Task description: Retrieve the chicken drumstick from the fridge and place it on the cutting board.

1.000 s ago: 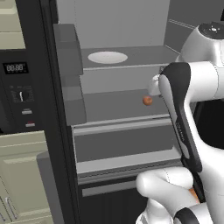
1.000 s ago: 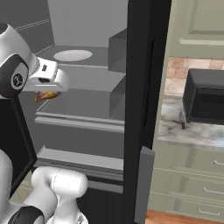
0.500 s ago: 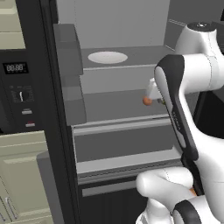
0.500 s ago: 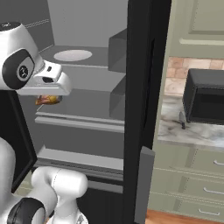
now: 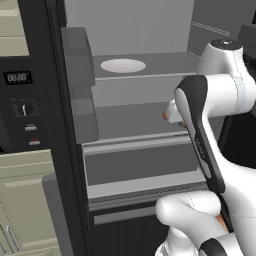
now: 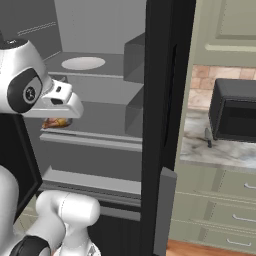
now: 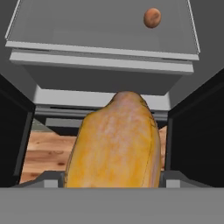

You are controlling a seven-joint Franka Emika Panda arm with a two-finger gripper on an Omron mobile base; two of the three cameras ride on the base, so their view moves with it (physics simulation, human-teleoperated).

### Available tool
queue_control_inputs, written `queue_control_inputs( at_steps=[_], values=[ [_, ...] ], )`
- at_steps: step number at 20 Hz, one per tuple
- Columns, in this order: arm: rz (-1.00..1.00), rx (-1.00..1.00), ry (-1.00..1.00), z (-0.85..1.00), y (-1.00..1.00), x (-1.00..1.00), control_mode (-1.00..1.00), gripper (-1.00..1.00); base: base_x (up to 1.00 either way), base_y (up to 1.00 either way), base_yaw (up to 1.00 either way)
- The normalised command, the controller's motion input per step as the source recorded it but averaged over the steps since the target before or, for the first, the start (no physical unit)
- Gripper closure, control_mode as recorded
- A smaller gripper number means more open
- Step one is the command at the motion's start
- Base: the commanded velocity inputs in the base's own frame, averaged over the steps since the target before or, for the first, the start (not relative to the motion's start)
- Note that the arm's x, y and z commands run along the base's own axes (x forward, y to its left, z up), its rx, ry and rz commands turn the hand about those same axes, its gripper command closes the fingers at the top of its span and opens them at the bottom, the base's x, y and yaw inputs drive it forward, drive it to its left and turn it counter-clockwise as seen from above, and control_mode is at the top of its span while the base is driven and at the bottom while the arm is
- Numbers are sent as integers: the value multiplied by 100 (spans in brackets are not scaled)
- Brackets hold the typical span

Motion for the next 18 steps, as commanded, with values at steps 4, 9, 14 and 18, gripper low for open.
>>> queue_control_inputs(
  at_steps=[4, 9, 14, 18],
  values=[
    [0, 0, -5, -24, 0, -10, -100, 100, 0, 0, 0],
    [0, 0, -3, -6, -2, -32, -100, 100, 0, 0, 0],
    [0, 0, 0, 0, -4, -35, -100, 100, 0, 0, 0],
    [0, 0, 0, 0, -1, -29, -100, 100, 0, 0, 0]
  ],
)
